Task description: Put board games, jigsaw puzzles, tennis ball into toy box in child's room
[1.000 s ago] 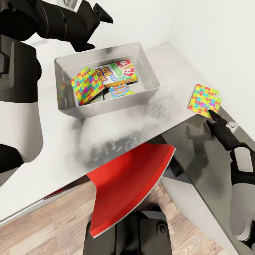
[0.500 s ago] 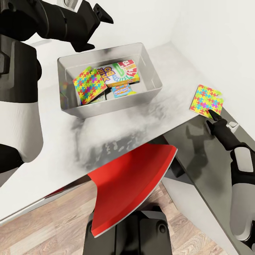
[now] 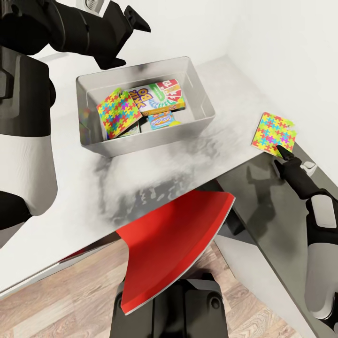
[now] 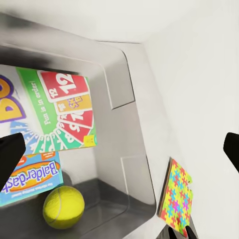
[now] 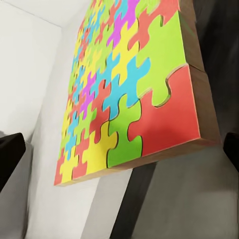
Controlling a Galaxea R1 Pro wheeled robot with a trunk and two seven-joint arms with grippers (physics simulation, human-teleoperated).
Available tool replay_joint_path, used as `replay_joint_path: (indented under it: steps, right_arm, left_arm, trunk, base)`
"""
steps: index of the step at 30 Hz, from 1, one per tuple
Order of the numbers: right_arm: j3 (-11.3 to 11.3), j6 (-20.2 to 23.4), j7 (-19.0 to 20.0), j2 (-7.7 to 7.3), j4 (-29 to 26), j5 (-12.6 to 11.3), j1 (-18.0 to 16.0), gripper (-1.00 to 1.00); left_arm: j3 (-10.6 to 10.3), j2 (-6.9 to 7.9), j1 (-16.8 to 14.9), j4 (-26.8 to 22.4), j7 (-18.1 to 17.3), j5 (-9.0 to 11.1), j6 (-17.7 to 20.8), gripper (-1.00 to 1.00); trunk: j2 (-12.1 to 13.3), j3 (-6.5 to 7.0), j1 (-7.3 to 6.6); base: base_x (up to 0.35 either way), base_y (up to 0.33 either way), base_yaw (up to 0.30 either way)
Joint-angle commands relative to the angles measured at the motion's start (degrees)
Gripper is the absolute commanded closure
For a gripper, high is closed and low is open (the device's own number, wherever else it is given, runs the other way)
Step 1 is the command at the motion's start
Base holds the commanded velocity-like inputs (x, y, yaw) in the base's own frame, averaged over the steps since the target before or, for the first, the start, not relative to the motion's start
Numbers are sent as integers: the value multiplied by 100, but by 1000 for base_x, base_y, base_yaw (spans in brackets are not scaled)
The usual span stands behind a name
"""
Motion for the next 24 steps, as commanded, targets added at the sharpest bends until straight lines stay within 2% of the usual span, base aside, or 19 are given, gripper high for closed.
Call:
replay_joint_path:
  steps: [1, 24]
  right_arm:
    - [-12, 49, 2, 1, 1, -36, -4, -100]
    - [-14, 5, -35, -31, 37, -27, -107, -100]
  left_arm:
    - [-5, 4, -6, -2, 50, 44, 6, -100]
    - [-13, -2, 0, -2, 50, 37, 6, -100]
  trunk:
    - [-9, -6, 3]
    - [-9, -6, 3]
  base:
    - [0, 0, 1]
    - [0, 0, 0]
